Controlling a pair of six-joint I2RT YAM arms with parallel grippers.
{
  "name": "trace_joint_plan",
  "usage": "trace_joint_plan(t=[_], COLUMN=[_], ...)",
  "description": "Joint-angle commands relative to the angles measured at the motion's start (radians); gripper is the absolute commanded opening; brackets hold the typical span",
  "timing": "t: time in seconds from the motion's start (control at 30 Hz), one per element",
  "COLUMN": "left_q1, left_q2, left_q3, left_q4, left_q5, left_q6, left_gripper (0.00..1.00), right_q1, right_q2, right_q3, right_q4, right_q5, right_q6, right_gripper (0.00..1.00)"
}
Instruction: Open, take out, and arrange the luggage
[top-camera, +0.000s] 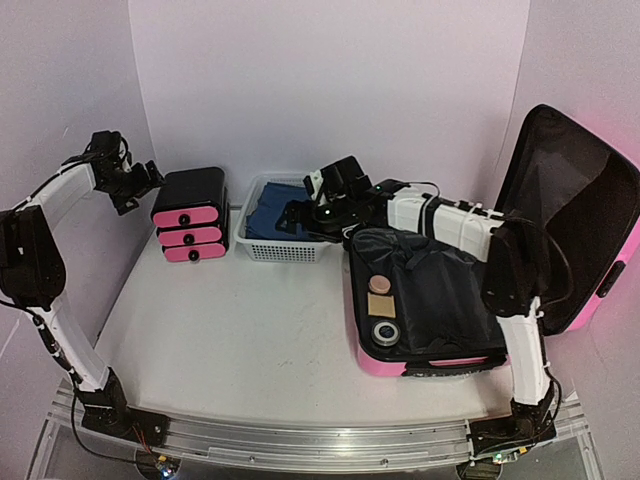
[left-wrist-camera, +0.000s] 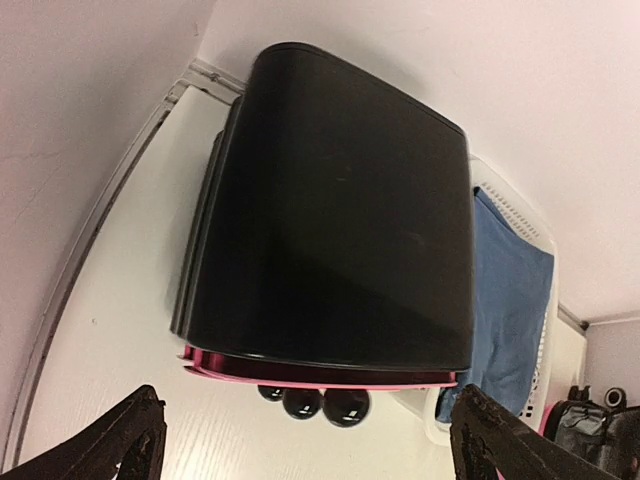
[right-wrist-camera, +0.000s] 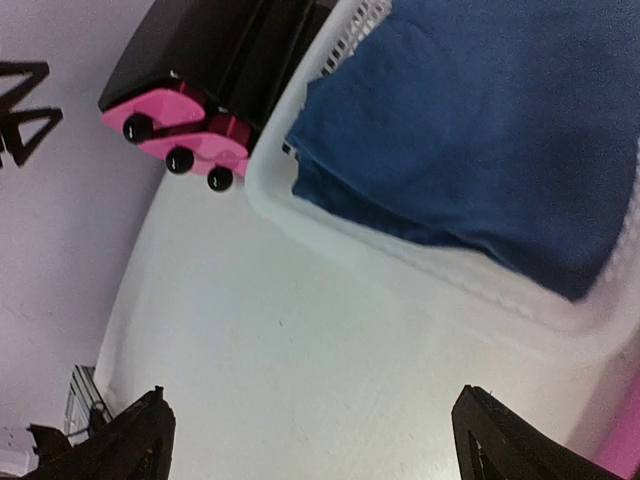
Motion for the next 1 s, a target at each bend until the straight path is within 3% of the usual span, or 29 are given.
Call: trace_joint_plan(t=[0.0, 0.17, 0.33, 0.43, 0.73, 0.97], left_q1=[0.033, 0.063, 0.069, 0.067, 0.051, -0.028], left_q2=[-0.005, 0.033, 0.113, 0.058, 0.092, -0.010], left_q3=[-0.073, -0.126, -0.127, -0.263, -0.267, -0.347], left_q4=[0.185, 0.309, 0.355, 0.479, 0.522, 0.540], left_q5=[0.137, 0.112, 0.175, 0.170, 0.331, 0.372], left_q6=[-0.087, -0.164, -0.171, -0.211, -0.189, -0.206], left_gripper=[0.99, 0.99, 0.95, 0.93, 0.71, 0.58], right_q1=[-0.006, -0.006, -0.006, -0.006, -0.006, -0.007], right_q2=[0.179, 0.282, 0.184, 0.108, -0.036, -0.085], right_q3=[0.290, 0.411, 0.276, 0.186, 0.010, -0.045], right_q4=[0.090, 0.095, 0.109, 0.113, 0.130, 0.135], right_q5=[-0.045, -0.054, -0.056, -0.049, -0.052, -0.055], right_q6=[0.093, 0.138, 0.116, 0.091, 0.047, 0.035], right_gripper=[0.98, 0.98, 0.98, 0.98, 0.98, 0.98])
